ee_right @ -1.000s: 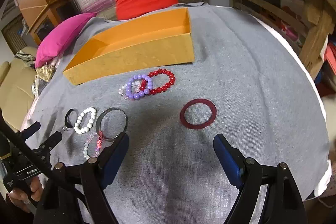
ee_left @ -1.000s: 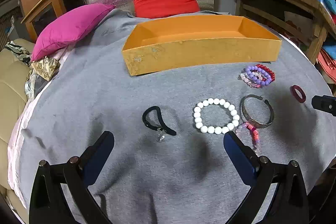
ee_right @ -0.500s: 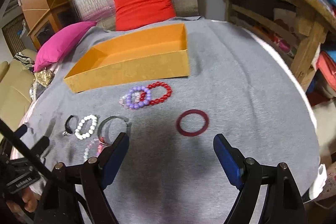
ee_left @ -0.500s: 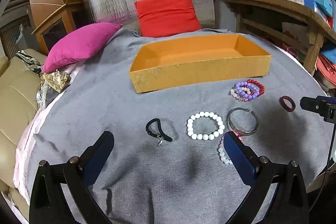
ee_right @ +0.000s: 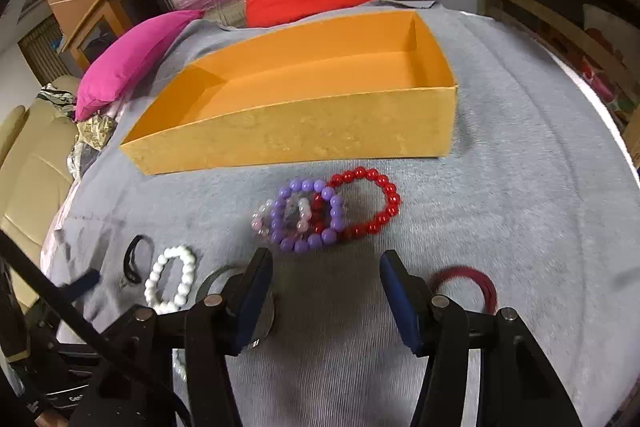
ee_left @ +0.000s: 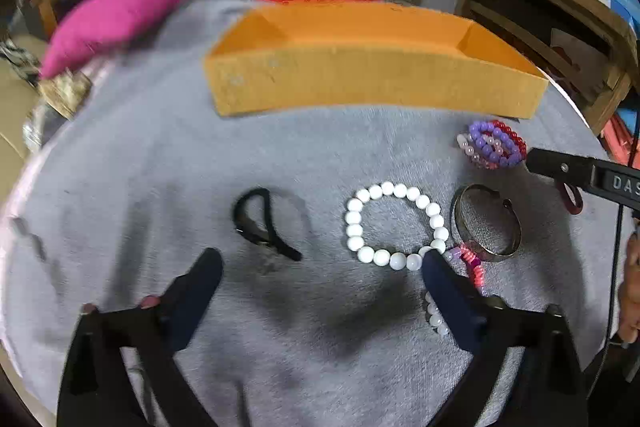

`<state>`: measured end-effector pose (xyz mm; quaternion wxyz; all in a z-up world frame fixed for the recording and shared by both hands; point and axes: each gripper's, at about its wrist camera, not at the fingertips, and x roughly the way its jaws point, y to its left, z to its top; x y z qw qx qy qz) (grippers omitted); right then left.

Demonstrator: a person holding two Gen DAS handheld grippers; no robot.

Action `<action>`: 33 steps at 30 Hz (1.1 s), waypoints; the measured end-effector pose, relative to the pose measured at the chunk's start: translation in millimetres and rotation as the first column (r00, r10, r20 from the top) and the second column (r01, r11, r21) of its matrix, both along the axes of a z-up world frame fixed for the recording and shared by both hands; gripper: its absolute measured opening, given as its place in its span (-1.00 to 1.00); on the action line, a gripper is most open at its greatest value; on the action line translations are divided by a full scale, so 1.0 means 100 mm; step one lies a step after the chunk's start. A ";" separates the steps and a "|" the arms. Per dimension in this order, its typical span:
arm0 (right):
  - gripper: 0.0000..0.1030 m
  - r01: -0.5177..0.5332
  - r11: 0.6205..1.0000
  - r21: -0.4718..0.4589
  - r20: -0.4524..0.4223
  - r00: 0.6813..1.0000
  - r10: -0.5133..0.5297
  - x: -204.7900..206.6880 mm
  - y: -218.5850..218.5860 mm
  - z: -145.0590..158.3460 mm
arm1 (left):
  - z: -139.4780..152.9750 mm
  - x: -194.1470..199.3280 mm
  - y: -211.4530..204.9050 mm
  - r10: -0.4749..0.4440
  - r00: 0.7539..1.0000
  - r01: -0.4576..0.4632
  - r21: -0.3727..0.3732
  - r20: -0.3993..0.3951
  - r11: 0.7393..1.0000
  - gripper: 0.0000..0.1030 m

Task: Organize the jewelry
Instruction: 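Grasp the white pearl bracelet with the left gripper while the right gripper grasps the purple bead bracelet, then carry both bracelets into the orange tray and open both grippers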

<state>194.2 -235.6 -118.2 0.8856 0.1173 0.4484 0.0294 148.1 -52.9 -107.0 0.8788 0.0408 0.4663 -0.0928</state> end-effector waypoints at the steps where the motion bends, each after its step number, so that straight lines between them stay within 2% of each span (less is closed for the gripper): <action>1: 0.14 -0.002 1.000 0.006 0.000 1.000 0.002 0.05 -0.01 -0.01 | -0.03 0.04 -0.01 -0.007 1.000 0.006 -0.015 -0.018 1.000 0.58; 2: 0.06 -0.004 1.000 0.011 0.001 1.000 0.004 0.09 -0.01 -0.03 | -0.05 0.07 -0.01 -0.013 0.999 0.012 -0.030 -0.033 0.999 0.43; 6: -0.03 -0.012 0.999 0.040 -0.023 1.000 0.013 0.28 0.00 -0.10 | -0.06 0.14 -0.03 -0.038 0.998 0.033 -0.089 -0.051 0.995 0.20; 7: -0.10 -0.017 0.999 0.035 -0.029 0.999 0.018 0.32 0.03 -0.12 | -0.05 0.15 -0.05 -0.052 0.998 0.048 -0.092 -0.046 0.995 0.14; 9: -0.11 -0.016 1.000 0.004 -0.022 1.000 0.017 0.37 0.07 -0.12 | -0.06 0.16 -0.08 -0.071 0.997 0.067 -0.090 -0.043 0.994 -0.06; 10: -0.11 -0.014 1.000 -0.004 -0.022 1.000 0.014 0.39 0.07 -0.13 | -0.07 0.17 -0.11 -0.084 0.995 0.079 -0.090 -0.048 0.993 -0.22; 13: -0.10 -0.003 1.000 -0.006 -0.022 1.000 0.003 0.45 0.04 -0.16 | -0.08 0.24 -0.15 -0.091 0.995 0.087 -0.083 -0.042 0.993 -0.33; 14: -0.11 -0.002 1.000 -0.004 -0.027 1.000 0.002 0.47 0.03 -0.18 | -0.08 0.26 -0.15 -0.093 0.995 0.089 -0.086 -0.039 0.992 -0.43; 15: -0.17 -0.001 1.000 0.000 -0.039 0.999 0.001 0.49 0.02 -0.21 | -0.09 0.28 -0.16 -0.095 0.995 0.091 -0.086 -0.036 0.992 -0.51; 17: -0.39 0.004 1.000 -0.011 -0.051 0.999 -0.005 0.50 0.02 -0.26 | -0.10 0.36 -0.17 -0.100 0.994 0.097 -0.091 -0.035 0.991 -0.77; 18: -0.48 0.002 1.000 -0.027 -0.045 0.999 -0.004 0.48 0.03 -0.24 | -0.11 0.38 -0.15 -0.104 0.994 0.099 -0.103 -0.043 0.990 -0.78; 19: -0.65 -0.003 1.000 -0.025 -0.043 0.999 0.002 0.48 0.03 -0.23 | -0.11 0.39 -0.14 -0.103 0.994 0.098 -0.110 -0.046 0.989 -0.78; 22: -0.80 0.005 1.000 -0.008 -0.025 1.000 -0.005 0.44 0.02 -0.19 | -0.10 0.39 -0.15 -0.107 0.994 0.104 -0.100 -0.021 0.989 -0.82; 27: -0.80 -0.003 1.000 0.025 0.009 1.000 0.002 0.31 0.00 -0.08 | -0.04 0.35 -0.11 -0.102 0.995 0.104 -0.110 0.016 0.989 -0.82; 33: -0.80 -0.026 0.992 0.124 0.129 0.992 0.010 0.16 -0.01 0.25 | 0.17 0.32 0.00 -0.090 0.991 0.103 -0.130 0.104 0.986 -0.82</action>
